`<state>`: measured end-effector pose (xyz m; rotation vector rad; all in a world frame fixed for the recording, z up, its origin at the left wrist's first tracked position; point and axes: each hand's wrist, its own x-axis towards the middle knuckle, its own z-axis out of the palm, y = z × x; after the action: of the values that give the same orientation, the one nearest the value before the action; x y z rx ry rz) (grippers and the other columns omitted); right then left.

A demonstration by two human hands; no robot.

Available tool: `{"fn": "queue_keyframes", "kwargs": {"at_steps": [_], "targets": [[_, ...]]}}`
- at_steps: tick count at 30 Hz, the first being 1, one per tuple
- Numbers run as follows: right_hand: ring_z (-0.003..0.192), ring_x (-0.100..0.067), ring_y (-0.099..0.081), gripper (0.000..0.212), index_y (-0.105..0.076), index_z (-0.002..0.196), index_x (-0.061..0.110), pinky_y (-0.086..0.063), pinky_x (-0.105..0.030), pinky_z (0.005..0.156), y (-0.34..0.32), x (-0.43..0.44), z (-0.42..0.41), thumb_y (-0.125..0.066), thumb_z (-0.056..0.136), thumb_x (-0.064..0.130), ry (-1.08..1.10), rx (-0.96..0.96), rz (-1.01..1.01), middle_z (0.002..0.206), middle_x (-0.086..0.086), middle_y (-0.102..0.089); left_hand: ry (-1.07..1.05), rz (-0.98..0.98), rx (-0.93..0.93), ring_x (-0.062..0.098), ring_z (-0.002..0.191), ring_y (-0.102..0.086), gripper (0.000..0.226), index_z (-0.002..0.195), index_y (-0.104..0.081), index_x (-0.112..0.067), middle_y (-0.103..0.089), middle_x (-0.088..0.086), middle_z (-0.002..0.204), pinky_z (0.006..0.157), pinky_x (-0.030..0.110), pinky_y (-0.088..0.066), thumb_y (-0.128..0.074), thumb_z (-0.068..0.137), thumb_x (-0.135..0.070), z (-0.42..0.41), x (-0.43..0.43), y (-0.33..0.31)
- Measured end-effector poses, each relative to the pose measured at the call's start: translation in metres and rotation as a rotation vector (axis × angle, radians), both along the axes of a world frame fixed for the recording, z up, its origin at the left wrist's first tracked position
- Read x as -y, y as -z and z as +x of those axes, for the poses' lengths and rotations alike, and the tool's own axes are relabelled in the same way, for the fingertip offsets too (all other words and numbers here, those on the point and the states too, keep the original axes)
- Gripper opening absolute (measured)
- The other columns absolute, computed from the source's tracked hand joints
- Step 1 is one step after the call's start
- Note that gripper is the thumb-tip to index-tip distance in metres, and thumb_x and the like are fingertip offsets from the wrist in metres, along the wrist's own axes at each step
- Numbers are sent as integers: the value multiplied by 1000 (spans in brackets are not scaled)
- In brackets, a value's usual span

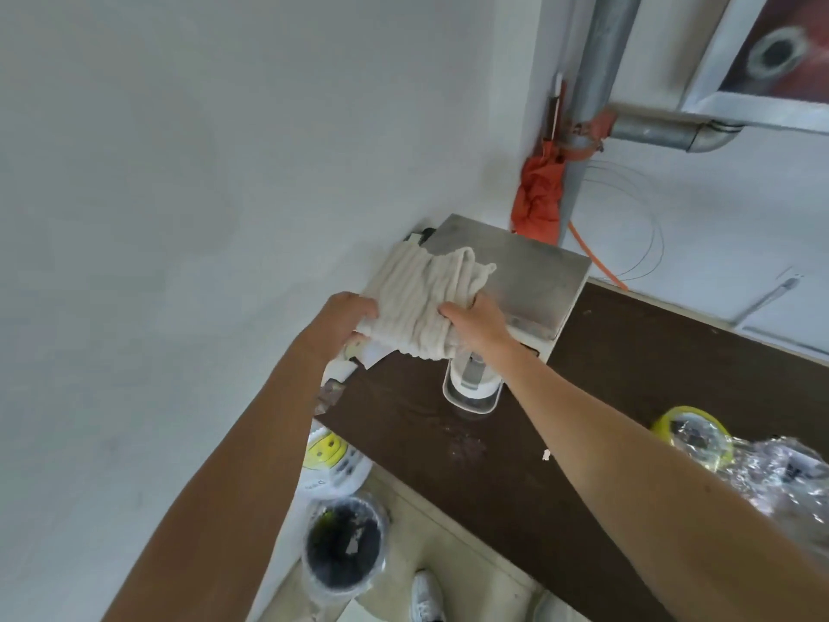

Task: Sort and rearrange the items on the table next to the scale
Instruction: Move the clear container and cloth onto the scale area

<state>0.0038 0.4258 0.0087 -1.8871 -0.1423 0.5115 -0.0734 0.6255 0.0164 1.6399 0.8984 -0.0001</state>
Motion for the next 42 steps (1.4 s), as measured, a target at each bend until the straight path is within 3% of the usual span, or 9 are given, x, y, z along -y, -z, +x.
{"fn": "queue_keyframes", "kwargs": {"at_steps": [5, 9, 12, 17, 22, 25, 29, 37, 42], "targets": [[97, -24, -64, 59, -33, 134, 16, -57, -47, 83, 16, -37, -51, -61, 85, 33, -130, 25, -22, 111, 0, -61, -15, 73, -109, 28, 105, -60, 39, 119, -56, -9, -56, 13, 120, 91, 42, -59, -65, 81, -4, -29, -24, 28], [104, -36, -64, 73, -22, 139, 15, -56, -56, 86, 52, -49, -77, -53, 78, 39, -259, -30, -184, 125, -12, -57, 18, 151, -215, 24, 76, -54, 30, 109, -57, -11, -54, 11, 94, 61, 32, -51, -63, 81, -1, -48, -22, 46], [112, -37, -60, 73, -21, 142, 8, -54, -54, 90, 74, -48, -87, -53, 82, 34, -273, -83, -270, 130, -16, -53, 113, 182, -283, 22, 73, -53, 30, 111, -57, -12, -54, 8, 90, 56, 25, -43, -63, 84, 0, -58, -19, 65], [107, -35, -62, 64, -28, 138, 5, -51, -49, 90, 89, -44, -90, -54, 91, 39, -240, -66, -350, 120, -15, -60, 107, 134, -292, 21, 79, -52, 29, 110, -53, -9, -49, 4, 91, 76, 36, -50, -62, 86, 4, -57, -14, 98], [110, -37, -61, 79, -11, 150, 4, -49, -41, 86, 98, -33, -93, -48, 93, 43, -258, -124, -413, 129, -19, -58, 257, 251, -386, 20, 102, -44, 58, 143, -46, 0, -47, 8, 124, 83, 30, -39, -70, 91, -14, -51, -5, 120], [111, -40, -61, 89, 1, 155, 9, -52, -51, 94, 100, -31, -94, -40, 89, 53, -245, -192, -429, 134, -22, -56, 254, 303, -373, 22, 103, -49, 56, 138, -50, -5, -53, 11, 137, 82, 30, -40, -72, 88, -20, -43, -8, 124], [103, -42, -65, 89, 9, 156, 10, -55, -52, 88, 98, -36, -95, -36, 93, 54, -237, -143, -462, 122, -24, -64, 221, 264, -321, 28, 131, -51, 70, 149, -44, -12, -46, 10, 151, 89, 28, -41, -74, 86, -22, -36, -9, 111], [125, -42, -54, 82, 3, 158, 19, -48, -50, 99, 63, -48, -93, -29, 93, 56, -225, 62, -465, 154, -22, -35, 192, 200, -193, 25, 127, -57, 59, 143, -54, -12, -56, 9, 144, 89, 27, -43, -75, 88, -18, -16, 5, 86], [115, -33, -61, 72, -10, 157, 13, -52, -47, 93, 30, -42, -76, -40, 98, 40, -161, 144, -442, 149, -16, -44, 224, 106, -14, 23, 128, -56, 57, 143, -54, -11, -59, 6, 139, 98, 31, -42, -71, 91, -26, -3, 25, 56]]}}
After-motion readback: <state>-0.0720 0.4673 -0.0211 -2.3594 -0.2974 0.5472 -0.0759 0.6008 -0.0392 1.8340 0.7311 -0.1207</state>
